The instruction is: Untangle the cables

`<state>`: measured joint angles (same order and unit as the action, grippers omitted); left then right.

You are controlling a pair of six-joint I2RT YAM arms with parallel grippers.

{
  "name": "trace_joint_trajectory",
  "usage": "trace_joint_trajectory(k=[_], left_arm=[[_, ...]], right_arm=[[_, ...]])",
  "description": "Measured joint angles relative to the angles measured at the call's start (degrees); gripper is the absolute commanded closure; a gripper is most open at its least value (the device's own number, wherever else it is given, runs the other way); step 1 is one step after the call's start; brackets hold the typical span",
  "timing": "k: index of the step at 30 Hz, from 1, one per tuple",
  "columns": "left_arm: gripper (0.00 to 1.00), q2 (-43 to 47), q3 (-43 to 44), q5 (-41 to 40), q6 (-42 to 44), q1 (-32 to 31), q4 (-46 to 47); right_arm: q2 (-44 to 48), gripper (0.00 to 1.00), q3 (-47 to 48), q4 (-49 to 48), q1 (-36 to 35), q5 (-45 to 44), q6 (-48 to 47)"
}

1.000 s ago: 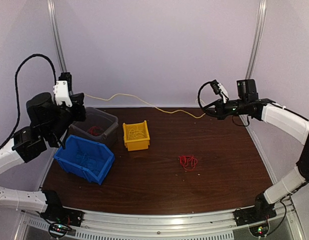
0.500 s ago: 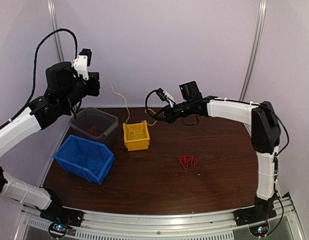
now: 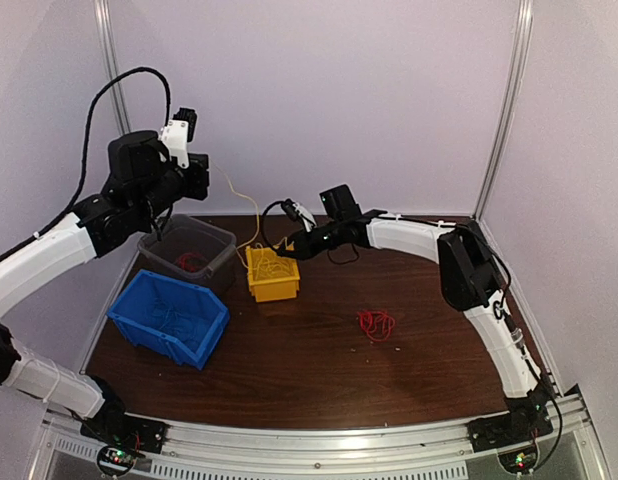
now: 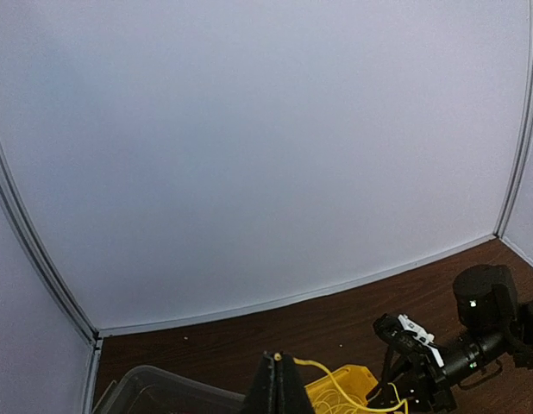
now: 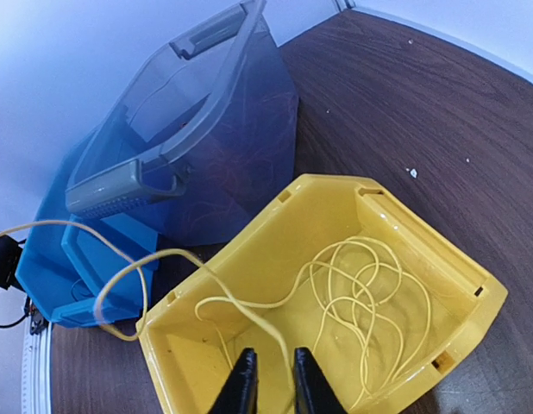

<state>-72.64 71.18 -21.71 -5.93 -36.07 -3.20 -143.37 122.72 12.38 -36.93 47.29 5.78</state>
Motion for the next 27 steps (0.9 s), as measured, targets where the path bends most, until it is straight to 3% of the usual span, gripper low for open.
trace_joint_trajectory(k=[6, 11, 27], left_arm=[[1.00, -2.36, -0.59, 1.88, -0.28, 0.59, 1.97], [1.00, -5.03, -0.61, 4.33, -1.55, 0.79, 3.89], [1.00, -17.11, -2.43, 12.09, -8.22, 0.83, 10.69]], right_arm=[[0.26, 0.59, -0.68, 1.14, -0.33, -1.36, 0.02], [6.34, 0.54, -8.92, 1.31, 0.85, -0.37, 0.17], [44.39, 0.53, -43.04, 8.81, 13.07, 6.54, -15.72]])
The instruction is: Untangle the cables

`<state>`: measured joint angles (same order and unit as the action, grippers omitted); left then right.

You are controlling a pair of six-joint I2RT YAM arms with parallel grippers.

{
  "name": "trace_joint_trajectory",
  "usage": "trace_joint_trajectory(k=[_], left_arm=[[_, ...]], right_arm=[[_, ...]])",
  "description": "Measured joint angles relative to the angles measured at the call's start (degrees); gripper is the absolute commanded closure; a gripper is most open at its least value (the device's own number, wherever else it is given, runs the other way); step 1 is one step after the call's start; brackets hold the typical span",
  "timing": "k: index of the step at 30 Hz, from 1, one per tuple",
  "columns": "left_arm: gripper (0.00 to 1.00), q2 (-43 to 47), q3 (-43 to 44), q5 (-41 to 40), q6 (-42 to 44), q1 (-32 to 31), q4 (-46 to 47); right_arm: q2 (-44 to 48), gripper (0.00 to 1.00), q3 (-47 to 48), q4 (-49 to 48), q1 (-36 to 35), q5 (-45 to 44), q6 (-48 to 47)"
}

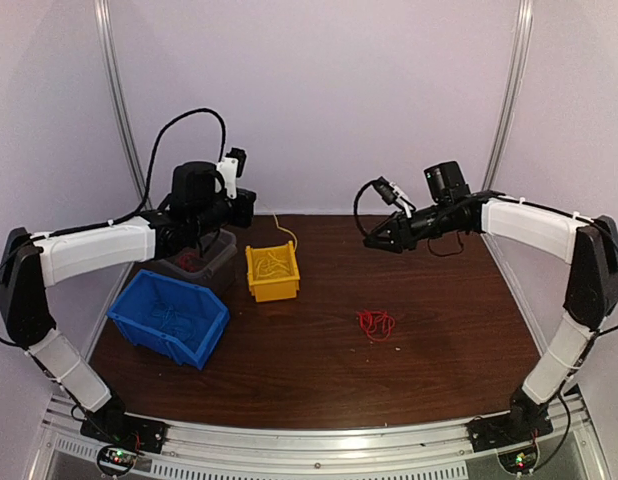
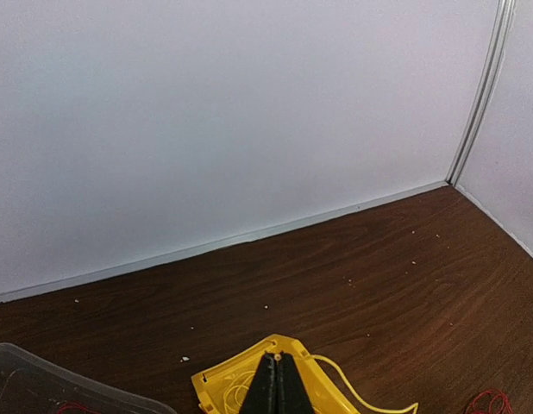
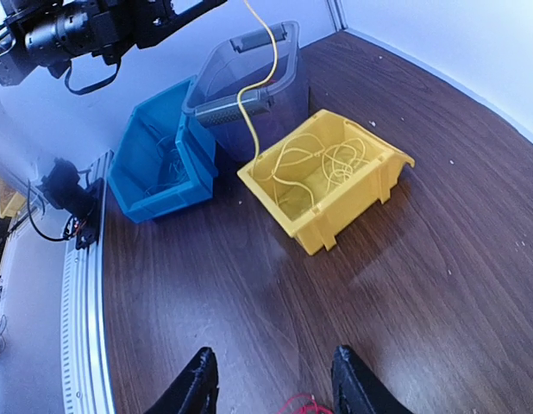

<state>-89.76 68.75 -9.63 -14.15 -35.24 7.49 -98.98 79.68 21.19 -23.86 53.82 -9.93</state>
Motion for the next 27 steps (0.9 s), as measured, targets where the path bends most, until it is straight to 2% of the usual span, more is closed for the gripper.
trace_joint_trajectory(k=[7, 13, 19, 27], left_arm=[[1.00, -2.45, -2.73, -1.79, -3.52, 0.02, 1.51], [1.00, -8.70, -2.54, -4.59, -3.98, 0.00, 0.98], [1.00, -15.04, -0.15, -8.63, -2.82, 0.02, -2.75], [1.00, -11.82, 0.11, -14.12, 1.29, 0.02, -6.88]], right_arm=[[11.72, 0.53, -9.27, 6.19, 8.41, 0.13, -6.82], [19.58, 0.52, -15.76, 7.34, 9.49, -0.31, -10.01], [20.96, 0.52, -19.93, 6.82, 9.92, -0.42, -10.91], [20.98, 0.52, -22.73, 5.44, 10.45, -0.72, -11.26]])
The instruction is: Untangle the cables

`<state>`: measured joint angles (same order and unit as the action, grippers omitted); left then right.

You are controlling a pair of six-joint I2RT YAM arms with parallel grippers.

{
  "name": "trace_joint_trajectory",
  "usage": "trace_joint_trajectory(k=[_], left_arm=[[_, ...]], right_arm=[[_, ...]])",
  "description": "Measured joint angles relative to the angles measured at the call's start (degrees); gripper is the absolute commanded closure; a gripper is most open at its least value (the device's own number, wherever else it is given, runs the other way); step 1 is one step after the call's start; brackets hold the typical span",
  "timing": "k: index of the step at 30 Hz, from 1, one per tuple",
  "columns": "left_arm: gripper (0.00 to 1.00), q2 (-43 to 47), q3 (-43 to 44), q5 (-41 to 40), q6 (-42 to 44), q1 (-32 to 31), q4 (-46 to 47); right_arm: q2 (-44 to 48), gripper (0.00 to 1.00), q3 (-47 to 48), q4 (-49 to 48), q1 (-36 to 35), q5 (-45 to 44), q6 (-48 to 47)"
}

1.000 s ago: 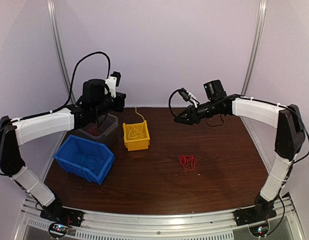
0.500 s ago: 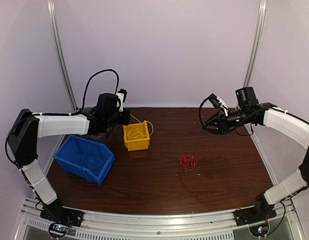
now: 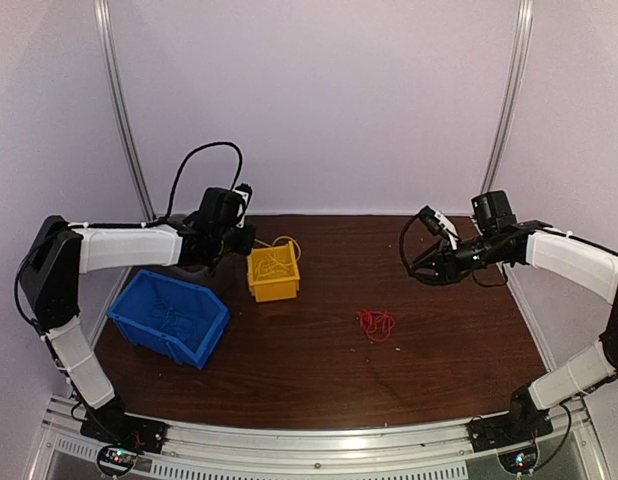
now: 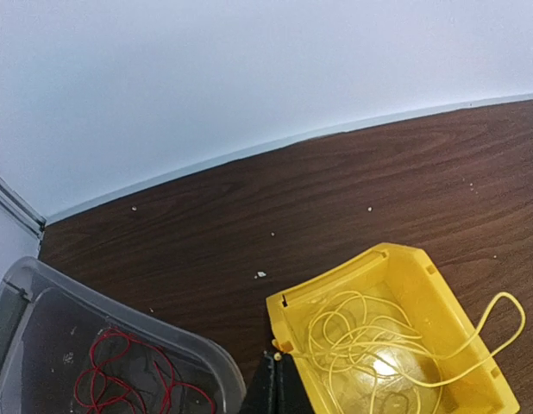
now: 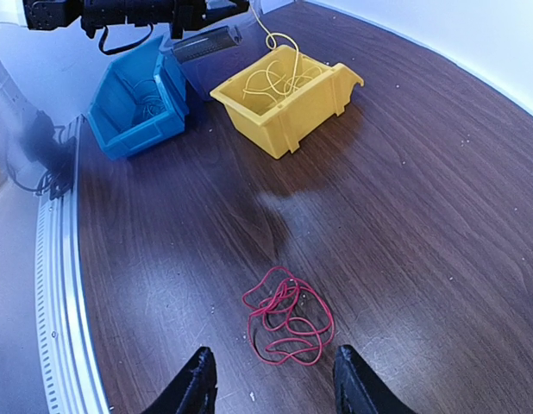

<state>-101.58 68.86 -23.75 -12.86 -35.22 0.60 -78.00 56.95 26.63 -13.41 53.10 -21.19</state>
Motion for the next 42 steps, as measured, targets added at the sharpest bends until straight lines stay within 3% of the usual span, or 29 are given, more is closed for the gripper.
trace_joint_trajectory(k=[4, 15, 24, 42], left_arm=[[1.00, 2.93, 1.01, -0.76, 2.58, 0.00, -1.05], [1.00, 2.47, 14.53, -6.64, 18.16, 4.02, -11.80], [1.00, -6.21, 24.61, -1.20, 22.71, 1.42, -19.34], [1.00, -17.31, 28.26, 14.60, 20.33, -0.63, -24.33]], right_arm=[[-0.13, 0.52, -0.22, -0.39, 0.02, 0.07, -0.13], [-2.05, 0.52, 2.29, 0.28, 0.00, 1.27, -1.29], [-1.33, 0.51, 1.07, -0.72, 0.02, 1.29, -1.16], [-0.31, 0.51, -0.33, -0.68, 0.02, 1.31, -1.62]])
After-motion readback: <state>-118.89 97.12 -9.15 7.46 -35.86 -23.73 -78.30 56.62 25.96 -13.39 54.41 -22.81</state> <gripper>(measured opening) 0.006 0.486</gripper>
